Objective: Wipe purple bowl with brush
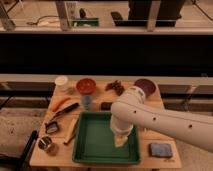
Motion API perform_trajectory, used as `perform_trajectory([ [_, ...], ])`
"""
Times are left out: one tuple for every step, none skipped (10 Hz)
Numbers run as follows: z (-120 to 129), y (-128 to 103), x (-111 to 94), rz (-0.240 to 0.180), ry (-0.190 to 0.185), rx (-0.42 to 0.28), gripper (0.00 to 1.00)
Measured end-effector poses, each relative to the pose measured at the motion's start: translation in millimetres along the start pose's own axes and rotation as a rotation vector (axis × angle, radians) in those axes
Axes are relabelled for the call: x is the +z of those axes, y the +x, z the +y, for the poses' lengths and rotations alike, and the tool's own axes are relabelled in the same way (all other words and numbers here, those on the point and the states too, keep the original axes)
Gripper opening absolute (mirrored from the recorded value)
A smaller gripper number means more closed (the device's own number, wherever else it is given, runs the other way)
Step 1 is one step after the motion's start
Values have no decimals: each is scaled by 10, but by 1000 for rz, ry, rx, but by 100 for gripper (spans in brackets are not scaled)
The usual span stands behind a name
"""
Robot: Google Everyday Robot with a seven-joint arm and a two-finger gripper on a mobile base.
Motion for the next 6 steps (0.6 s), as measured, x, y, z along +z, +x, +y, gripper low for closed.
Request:
perform_trajectory([
  [26, 54, -15, -2, 1, -4, 78],
  [48, 129, -25, -3, 4, -8, 80],
  [58, 186, -31, -8, 8, -17, 80],
  [51, 184, -27, -18, 10, -42, 80],
  [34, 136, -13, -26, 10, -65, 80],
  [7, 54, 0, -34, 11, -87, 80],
])
